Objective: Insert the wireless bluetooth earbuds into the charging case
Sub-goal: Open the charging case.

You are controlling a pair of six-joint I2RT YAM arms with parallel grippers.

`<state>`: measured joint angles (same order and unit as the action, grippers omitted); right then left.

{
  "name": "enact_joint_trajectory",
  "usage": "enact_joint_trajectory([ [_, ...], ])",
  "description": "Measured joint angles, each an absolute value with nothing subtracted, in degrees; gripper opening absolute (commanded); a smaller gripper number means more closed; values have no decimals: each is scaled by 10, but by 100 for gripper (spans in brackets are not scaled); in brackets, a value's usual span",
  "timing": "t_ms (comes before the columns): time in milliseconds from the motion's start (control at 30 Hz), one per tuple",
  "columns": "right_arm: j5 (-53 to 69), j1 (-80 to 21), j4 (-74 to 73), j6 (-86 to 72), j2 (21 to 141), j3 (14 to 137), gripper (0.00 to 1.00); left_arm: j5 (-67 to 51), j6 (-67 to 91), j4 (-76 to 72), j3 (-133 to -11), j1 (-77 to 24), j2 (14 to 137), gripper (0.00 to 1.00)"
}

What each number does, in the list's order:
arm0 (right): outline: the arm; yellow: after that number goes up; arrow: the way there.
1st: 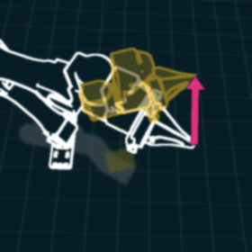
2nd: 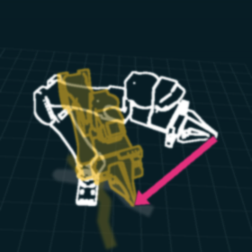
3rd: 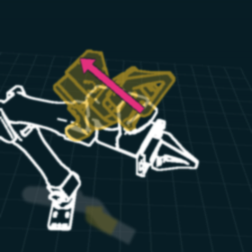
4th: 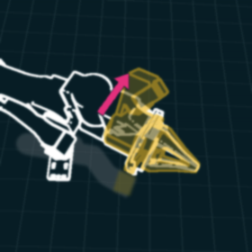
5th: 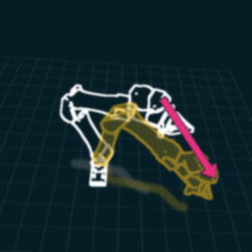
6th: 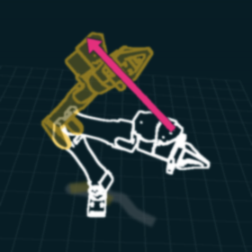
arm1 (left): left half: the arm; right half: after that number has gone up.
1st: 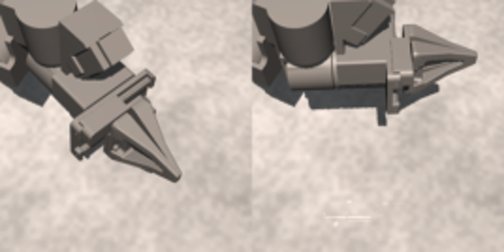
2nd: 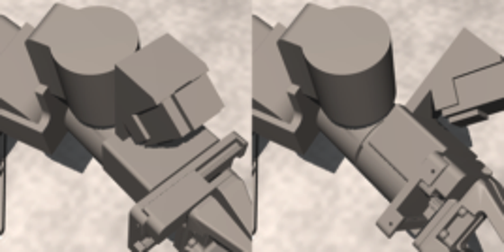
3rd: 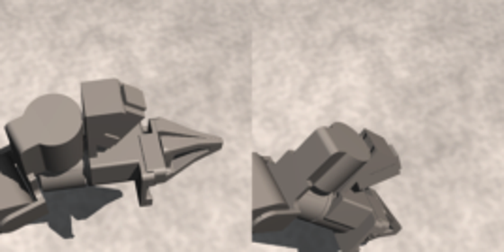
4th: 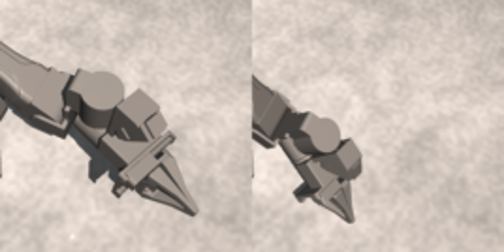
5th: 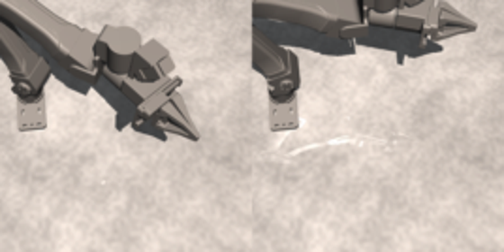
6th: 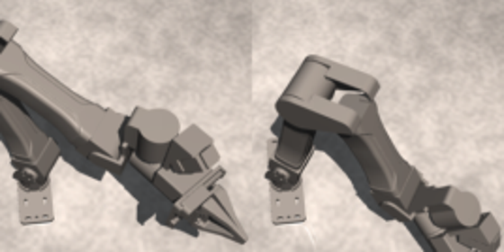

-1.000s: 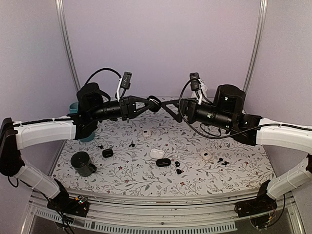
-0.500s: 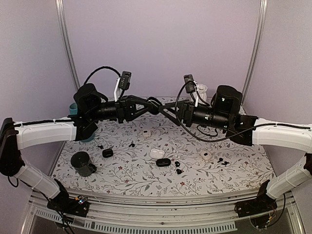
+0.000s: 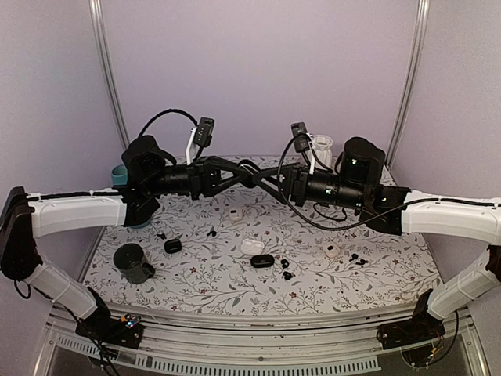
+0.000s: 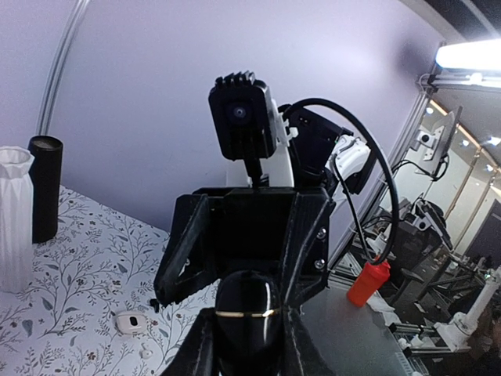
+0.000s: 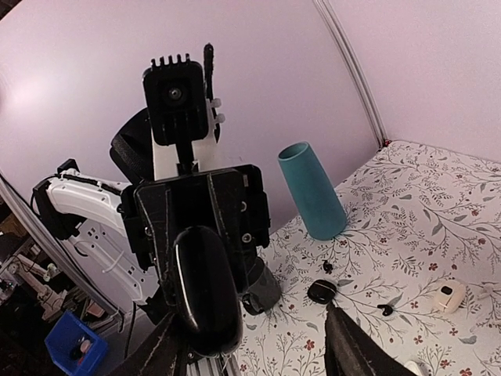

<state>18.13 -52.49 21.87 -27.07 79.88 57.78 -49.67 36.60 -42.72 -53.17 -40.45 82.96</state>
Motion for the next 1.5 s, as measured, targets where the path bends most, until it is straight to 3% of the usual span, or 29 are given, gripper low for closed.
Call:
enact_joint_trajectory([
  [567,165,-506,215,-294,781,573,57,-505,366,-430,-528,-405,830,0],
  [800,196,-504,220,-296,788,574,46,-503,366,-425,-528,-407,830,0],
  [1167,207,-502,223,-297,801,585,41,-501,366,-421,-527,-407,830,0],
  [1500,218,-502,223,-291,807,594,24,-497,369,-417,-527,-407,831,0],
])
